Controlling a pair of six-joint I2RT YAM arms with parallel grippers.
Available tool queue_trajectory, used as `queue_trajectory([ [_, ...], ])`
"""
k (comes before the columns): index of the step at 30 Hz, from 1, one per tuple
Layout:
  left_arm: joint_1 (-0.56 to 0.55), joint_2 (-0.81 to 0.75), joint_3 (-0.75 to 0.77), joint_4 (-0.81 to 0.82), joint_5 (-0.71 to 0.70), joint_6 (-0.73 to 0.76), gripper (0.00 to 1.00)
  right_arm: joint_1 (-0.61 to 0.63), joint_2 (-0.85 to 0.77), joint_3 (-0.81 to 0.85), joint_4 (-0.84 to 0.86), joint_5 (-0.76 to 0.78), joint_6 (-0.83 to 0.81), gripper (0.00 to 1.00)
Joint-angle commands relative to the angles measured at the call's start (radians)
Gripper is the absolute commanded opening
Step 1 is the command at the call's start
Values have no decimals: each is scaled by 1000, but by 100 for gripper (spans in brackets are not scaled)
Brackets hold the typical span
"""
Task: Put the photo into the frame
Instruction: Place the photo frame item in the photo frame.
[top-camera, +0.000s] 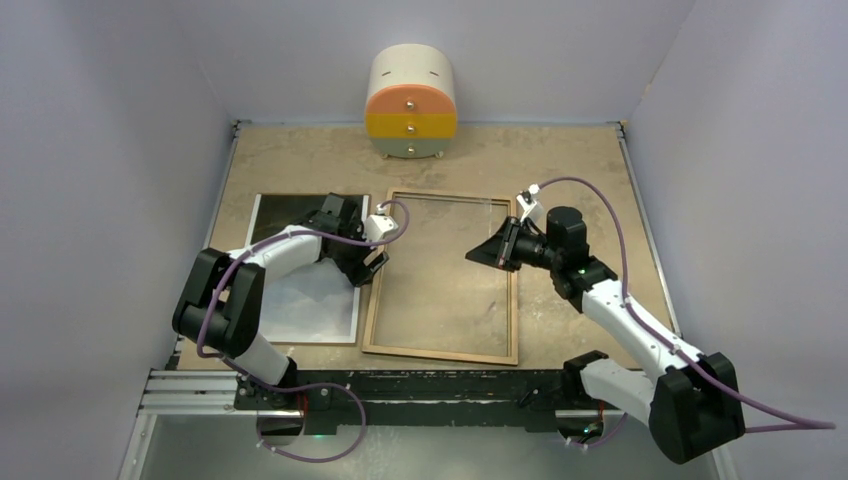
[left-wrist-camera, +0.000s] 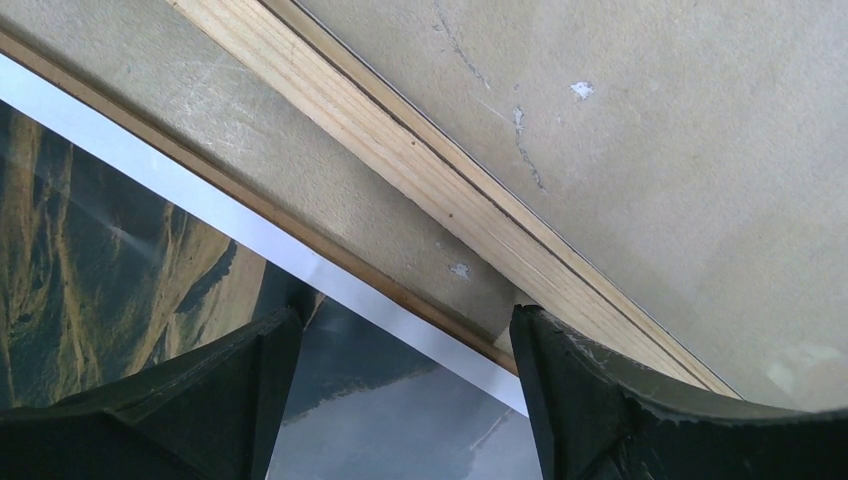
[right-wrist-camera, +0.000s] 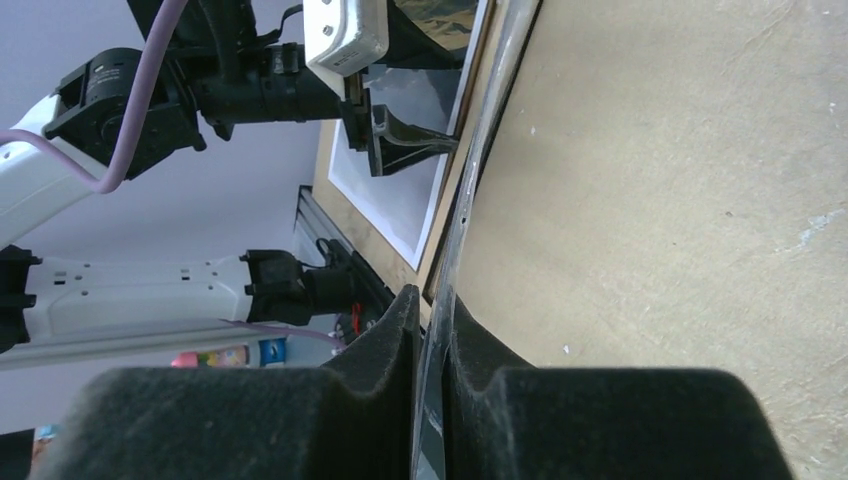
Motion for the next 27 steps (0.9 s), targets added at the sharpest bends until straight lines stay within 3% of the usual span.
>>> queue_trajectory([
  [1,16,-11,14,25,76,-20,80,6,9,-8,108,-55,47,11],
  [12,20,2,6,33,76,-11,78,6,62,-65,289,-90,165,5],
  [16,20,9,7,33,74,-7,76,6,69,-72,300,-88,181,0],
  [27,20,10,0,36,66,3,72,6,63,-126,341,-74,240,0],
])
